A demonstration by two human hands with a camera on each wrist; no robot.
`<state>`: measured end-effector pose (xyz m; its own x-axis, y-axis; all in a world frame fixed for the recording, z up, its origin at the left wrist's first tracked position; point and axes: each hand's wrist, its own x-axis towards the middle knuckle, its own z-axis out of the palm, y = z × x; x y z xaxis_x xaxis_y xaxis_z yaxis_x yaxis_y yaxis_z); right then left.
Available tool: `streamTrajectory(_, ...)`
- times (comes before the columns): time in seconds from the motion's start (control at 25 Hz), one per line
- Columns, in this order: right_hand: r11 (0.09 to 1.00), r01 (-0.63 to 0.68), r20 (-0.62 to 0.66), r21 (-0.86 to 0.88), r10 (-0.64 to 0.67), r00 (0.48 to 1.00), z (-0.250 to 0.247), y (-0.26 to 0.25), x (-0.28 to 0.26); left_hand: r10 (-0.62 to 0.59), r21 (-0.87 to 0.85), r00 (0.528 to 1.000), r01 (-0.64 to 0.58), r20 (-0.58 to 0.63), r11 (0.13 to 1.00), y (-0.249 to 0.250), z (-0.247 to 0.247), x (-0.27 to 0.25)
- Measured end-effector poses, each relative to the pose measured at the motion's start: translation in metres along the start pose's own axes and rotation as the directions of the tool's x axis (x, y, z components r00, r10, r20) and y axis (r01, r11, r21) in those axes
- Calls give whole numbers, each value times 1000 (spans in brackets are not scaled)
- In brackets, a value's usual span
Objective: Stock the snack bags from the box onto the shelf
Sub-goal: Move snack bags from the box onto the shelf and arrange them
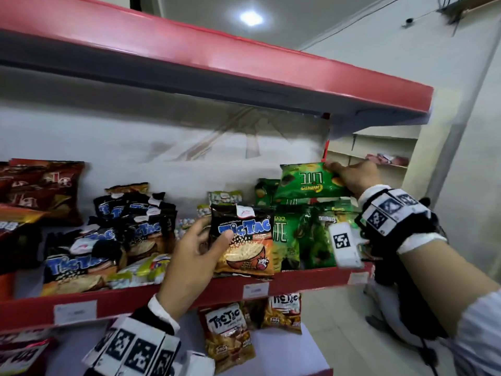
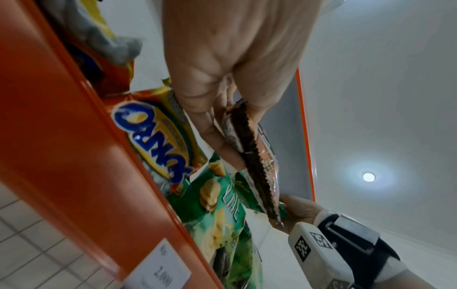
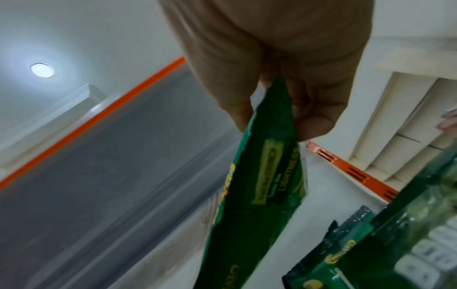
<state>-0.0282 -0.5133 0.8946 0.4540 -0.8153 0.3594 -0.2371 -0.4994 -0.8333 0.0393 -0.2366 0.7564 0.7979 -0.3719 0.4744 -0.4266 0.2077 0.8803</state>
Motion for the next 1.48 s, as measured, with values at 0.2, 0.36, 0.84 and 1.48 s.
streamTrajectory(0.2, 1000, 9, 327, -3, -8, 945, 20, 33, 30, -15, 53, 997, 19, -77, 998, -12, 26, -2)
streamTrajectory(0.36, 996, 77, 292, -43, -61, 955, 26, 45, 30, -16, 64, 993, 24, -117, 998, -14, 32, -4)
streamTrajectory(0.84, 898, 377, 348, 226, -435, 830, -8, 4, -57, 29, 43, 975, -20, -220, 999, -2, 24, -12)
streamTrajectory(1.48, 801, 209, 626, 561, -576, 526, 137, -43, -207, 42, 88, 977, -24, -210, 996, 22, -127, -51)
